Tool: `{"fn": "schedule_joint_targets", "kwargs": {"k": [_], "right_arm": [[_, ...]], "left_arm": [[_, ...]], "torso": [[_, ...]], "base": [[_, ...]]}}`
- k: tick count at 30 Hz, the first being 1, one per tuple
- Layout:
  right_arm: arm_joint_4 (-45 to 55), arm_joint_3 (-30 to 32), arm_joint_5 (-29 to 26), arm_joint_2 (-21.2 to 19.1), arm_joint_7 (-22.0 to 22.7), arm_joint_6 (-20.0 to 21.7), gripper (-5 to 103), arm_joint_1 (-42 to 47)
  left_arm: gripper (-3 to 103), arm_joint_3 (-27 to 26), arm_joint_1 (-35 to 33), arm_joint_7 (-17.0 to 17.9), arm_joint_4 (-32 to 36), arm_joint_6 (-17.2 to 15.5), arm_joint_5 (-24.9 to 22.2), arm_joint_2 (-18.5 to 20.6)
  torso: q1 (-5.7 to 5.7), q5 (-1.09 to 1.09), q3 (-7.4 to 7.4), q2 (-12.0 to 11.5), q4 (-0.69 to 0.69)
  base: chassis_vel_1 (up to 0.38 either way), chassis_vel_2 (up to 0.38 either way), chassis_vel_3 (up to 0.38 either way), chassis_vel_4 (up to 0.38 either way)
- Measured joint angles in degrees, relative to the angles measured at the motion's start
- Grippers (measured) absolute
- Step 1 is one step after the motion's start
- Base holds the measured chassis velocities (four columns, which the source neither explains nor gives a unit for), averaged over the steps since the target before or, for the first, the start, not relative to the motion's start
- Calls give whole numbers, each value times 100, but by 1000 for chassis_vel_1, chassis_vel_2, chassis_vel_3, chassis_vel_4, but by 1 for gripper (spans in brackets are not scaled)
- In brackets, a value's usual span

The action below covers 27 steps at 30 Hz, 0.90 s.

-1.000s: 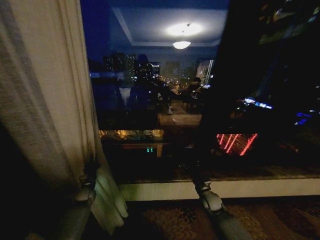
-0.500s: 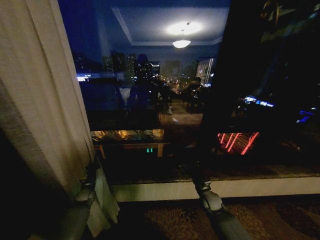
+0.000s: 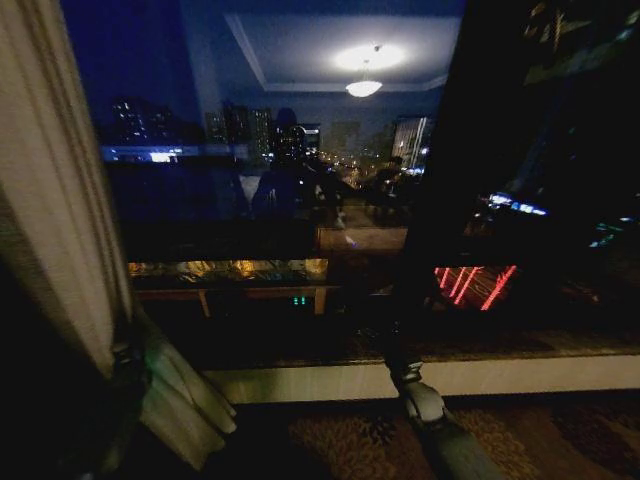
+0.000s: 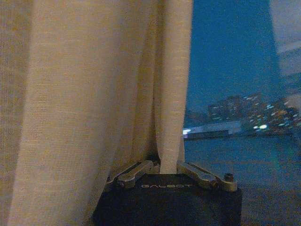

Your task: Open the curtains by pulling them apart, changing their state from closed to fully open.

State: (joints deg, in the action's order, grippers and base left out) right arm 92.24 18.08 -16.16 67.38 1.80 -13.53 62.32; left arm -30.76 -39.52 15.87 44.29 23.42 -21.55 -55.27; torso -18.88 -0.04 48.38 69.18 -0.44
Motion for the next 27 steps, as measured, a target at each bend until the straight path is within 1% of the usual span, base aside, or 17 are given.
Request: {"fn": "schedule_joint_targets", "kwargs": {"k": [1,3,5,11,17,20,21,22,23,24,25,27], "right_arm": [[0,0,0,0,0,0,100,0],[0,0,0,0,0,0,100,0],[0,0,0,0,0,0,100,0],[0,0,0,0,0,0,100,0],[0,0,0,1,0,0,100,0],[0,0,0,0,0,0,100,0],[0,0,0,1,0,0,100,0],[0,0,0,0,0,0,100,0],[0,0,0,0,0,0,100,0],[0,0,0,0,0,0,100,0],[0,0,0,0,0,0,100,0],[0,-1,0,0,-1,0,100,0]], "left_arm": [[1,0,0,0,0,0,0,0],[1,-55,96,66,-226,-3,8,113],[1,-148,177,140,-417,-92,4,228],[1,-279,212,293,-591,-229,0,350],[1,-281,150,372,-596,-265,59,346],[1,-279,43,387,-445,-266,71,286],[-2,-293,-66,386,-278,-287,69,249],[-2,-313,-144,373,-166,-305,67,228],[7,-396,-346,302,137,-424,60,160],[7,-452,-509,246,432,-519,55,77],[7,-452,-509,246,432,-519,55,77],[18,-490,-708,172,852,-612,33,-60]], "torso": [[0,0,0,0,0],[0,1,0,0,-1],[0,2,0,0,-2],[0,2,0,0,-1],[0,4,0,0,-1],[0,4,0,0,-2],[0,4,0,0,-2],[0,4,0,0,-3],[0,3,0,0,-2],[0,1,0,0,1],[0,1,0,0,1],[0,4,0,0,0]], "base": [[0,0,0,0],[0,0,0,0],[0,0,0,0],[0,0,0,0],[0,0,0,0],[0,0,0,0],[0,0,0,0],[0,0,0,0],[0,0,0,0],[0,0,0,0],[0,0,0,0],[0,0,0,0]]}}
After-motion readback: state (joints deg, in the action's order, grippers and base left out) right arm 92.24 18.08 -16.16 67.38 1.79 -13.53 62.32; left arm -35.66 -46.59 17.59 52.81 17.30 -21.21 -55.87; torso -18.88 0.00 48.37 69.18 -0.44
